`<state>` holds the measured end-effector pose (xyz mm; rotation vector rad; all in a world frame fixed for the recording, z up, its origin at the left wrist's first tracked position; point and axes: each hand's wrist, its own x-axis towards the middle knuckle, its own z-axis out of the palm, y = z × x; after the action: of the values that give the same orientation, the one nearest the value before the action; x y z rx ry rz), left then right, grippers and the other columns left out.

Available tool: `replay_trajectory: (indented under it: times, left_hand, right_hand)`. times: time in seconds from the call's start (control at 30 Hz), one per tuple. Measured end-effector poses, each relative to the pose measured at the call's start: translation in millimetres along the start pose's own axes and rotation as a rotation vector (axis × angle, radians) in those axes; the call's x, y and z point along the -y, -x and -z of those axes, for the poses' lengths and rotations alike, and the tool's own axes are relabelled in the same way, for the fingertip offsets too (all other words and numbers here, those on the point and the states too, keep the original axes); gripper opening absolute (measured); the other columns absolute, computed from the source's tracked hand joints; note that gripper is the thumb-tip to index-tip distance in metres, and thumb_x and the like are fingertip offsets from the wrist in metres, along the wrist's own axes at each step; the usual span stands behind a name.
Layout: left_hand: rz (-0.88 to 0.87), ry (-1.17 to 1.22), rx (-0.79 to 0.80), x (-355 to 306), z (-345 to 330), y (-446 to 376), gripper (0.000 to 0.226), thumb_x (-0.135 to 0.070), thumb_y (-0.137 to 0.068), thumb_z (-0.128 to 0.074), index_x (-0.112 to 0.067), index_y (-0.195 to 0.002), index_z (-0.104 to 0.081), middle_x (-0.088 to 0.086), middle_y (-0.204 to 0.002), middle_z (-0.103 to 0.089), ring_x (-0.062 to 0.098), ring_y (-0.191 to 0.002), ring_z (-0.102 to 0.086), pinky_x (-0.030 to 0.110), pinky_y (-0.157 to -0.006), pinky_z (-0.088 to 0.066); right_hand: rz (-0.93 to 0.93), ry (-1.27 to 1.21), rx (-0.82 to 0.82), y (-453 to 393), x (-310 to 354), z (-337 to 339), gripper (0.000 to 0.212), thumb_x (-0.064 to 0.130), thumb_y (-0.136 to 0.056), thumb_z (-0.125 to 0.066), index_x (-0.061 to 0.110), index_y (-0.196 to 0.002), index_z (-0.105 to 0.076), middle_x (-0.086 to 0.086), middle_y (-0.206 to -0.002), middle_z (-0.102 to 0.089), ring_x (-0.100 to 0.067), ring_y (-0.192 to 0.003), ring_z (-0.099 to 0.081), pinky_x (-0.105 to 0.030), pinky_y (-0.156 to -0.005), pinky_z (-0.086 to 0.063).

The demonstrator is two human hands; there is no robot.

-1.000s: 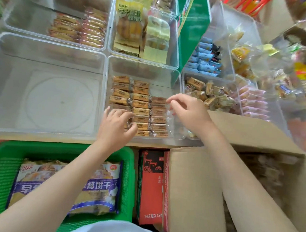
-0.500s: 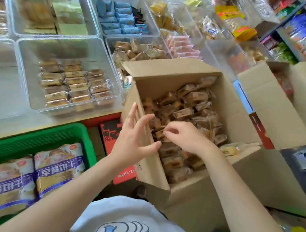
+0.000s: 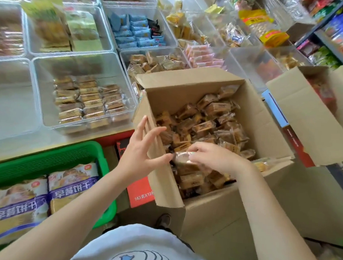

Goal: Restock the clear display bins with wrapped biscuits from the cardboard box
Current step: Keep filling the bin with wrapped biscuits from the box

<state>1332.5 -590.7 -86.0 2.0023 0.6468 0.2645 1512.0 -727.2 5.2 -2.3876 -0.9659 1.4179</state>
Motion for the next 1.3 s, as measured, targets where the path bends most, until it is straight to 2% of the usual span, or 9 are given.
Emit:
replay_trajectory:
  times: [0.13, 0.23, 0.37, 0.57, 0.67, 0.73, 0.83, 1.0, 1.3]
  left_hand:
    - [-0.003, 0.158, -0.095, -14.5, 18.4, 2.2, 0.048, -0.069, -0.083, -0.064, -0.061, -0.127, -0.047, -0.024, -0.16, -0.014, 0.005, -0.145, -0.017, 0.038, -0.114, -0.028]
    - [-0.021, 0.358, -0.144, -21.7, 47.6, -4.1, 0.042, -0.05, -0.088, -0.066, -0.049, -0.128, -0.054, -0.017, -0.139, -0.052, 0.0, -0.125, -0.05, 0.034, -0.102, -0.051]
    - [0.015, 0.381, -0.205, 4.2, 100.9, -13.0, 0.027, -0.026, -0.089, -0.074, -0.038, -0.112, -0.066, -0.012, -0.102, -0.073, 0.008, -0.097, -0.068, 0.039, -0.085, -0.06]
    - [0.036, 0.232, -0.323, 84.4, 160.5, -33.4, 0.033, -0.027, -0.083, -0.081, -0.026, -0.114, -0.07, -0.013, -0.098, -0.072, 0.004, -0.091, -0.066, 0.022, -0.074, -0.051]
    - [0.06, 0.001, -0.446, 130.6, 176.0, -52.1, 0.049, -0.046, -0.085, -0.074, -0.025, -0.127, -0.066, -0.008, -0.122, -0.068, 0.009, -0.112, -0.059, 0.037, -0.093, -0.052]
    - [0.183, -0.259, -0.464, 170.1, 183.1, -63.4, 0.07, -0.066, -0.086, -0.056, -0.024, -0.142, -0.055, 0.002, -0.147, -0.053, 0.022, -0.138, -0.043, 0.047, -0.116, -0.034]
    - [0.366, -0.536, -0.379, 215.4, 181.9, -68.5, 0.082, -0.069, -0.089, -0.03, -0.019, -0.154, -0.039, 0.009, -0.162, -0.032, 0.027, -0.153, -0.019, 0.047, -0.126, -0.006]
    - [0.399, -0.665, -0.36, 225.2, 170.4, -70.8, 0.073, -0.06, -0.094, -0.03, -0.016, -0.152, -0.042, 0.013, -0.161, -0.034, 0.03, -0.151, -0.025, 0.053, -0.124, -0.014]
    - [0.367, -0.704, -0.433, 229.5, 165.9, -71.6, 0.061, -0.045, -0.087, -0.054, -0.009, -0.135, -0.062, 0.015, -0.14, -0.06, 0.035, -0.133, -0.051, 0.057, -0.12, -0.022]
  right_hand:
    - [0.209, -0.639, -0.052, -5.6, 28.9, 10.7, 0.03, 0.025, -0.107, -0.04, 0.012, -0.123, -0.062, -0.009, -0.099, -0.067, -0.018, -0.084, -0.063, -0.032, -0.068, -0.046]
    - [0.322, -0.757, 0.077, -24.7, 64.6, 6.0, 0.035, 0.021, -0.107, -0.037, -0.004, -0.125, -0.055, -0.019, -0.102, -0.063, -0.026, -0.085, -0.063, -0.034, -0.067, -0.047]
    - [0.41, -0.461, 0.08, -60.9, 119.4, -5.9, 0.024, 0.025, -0.104, -0.046, 0.015, -0.114, -0.065, -0.008, -0.106, -0.069, -0.022, -0.098, -0.068, -0.035, -0.085, -0.055]
    - [0.581, 0.204, -0.101, -124.8, 197.9, -22.2, 0.035, 0.028, -0.092, -0.072, 0.029, -0.126, -0.064, 0.013, -0.111, -0.067, -0.007, -0.104, -0.061, -0.02, -0.091, -0.049]
    - [0.589, 0.359, -0.158, -170.6, 232.2, -29.8, 0.033, 0.022, -0.092, -0.07, 0.025, -0.124, -0.065, 0.009, -0.11, -0.068, -0.009, -0.101, -0.061, -0.02, -0.087, -0.048]
    - [0.536, 0.441, -0.257, -211.5, 249.0, -28.5, 0.032, 0.021, -0.091, -0.068, 0.022, -0.123, -0.064, 0.001, -0.112, -0.07, -0.017, -0.102, -0.063, -0.031, -0.089, -0.05]
    - [0.425, 0.584, -0.426, -277.7, 267.3, -22.0, 0.03, 0.02, -0.089, -0.064, 0.018, -0.119, -0.06, -0.005, -0.108, -0.069, -0.026, -0.097, -0.063, -0.034, -0.078, -0.051]
    - [0.353, 0.811, -0.579, -365.6, 286.4, -24.0, 0.015, 0.014, -0.093, -0.057, 0.015, -0.108, -0.053, -0.003, -0.093, -0.057, -0.025, -0.082, -0.053, -0.031, -0.068, -0.038]
    - [0.311, 1.115, -0.404, -435.5, 282.3, -57.4, 0.023, -0.003, -0.094, -0.052, 0.002, -0.115, -0.061, -0.019, -0.119, -0.061, -0.038, -0.109, -0.058, -0.044, -0.089, -0.048]
